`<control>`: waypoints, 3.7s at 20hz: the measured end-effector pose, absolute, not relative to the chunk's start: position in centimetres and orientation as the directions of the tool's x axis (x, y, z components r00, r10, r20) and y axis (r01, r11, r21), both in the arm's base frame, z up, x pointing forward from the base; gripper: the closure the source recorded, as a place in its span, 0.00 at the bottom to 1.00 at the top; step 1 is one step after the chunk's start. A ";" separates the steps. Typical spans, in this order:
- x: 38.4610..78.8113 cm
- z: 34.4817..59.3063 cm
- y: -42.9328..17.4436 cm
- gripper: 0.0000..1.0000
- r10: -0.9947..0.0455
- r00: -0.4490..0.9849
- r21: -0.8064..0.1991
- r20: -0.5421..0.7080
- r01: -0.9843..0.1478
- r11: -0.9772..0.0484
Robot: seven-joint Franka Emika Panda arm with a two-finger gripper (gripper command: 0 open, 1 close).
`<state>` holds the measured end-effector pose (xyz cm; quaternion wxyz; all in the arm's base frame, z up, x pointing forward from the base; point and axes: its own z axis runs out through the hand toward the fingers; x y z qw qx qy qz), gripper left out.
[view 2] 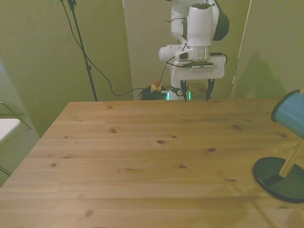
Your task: Unload the mug
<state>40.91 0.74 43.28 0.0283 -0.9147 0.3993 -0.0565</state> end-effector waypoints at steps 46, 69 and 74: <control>52.4 55.0 6.5 0.00 -0.541 0.577 -0.264 0.611 -0.496 -0.827; 58.2 57.5 9.5 0.00 -0.511 0.626 -0.238 0.589 -0.469 -0.850; 58.8 57.6 10.3 0.00 -0.470 0.648 -0.254 0.600 -0.402 -0.880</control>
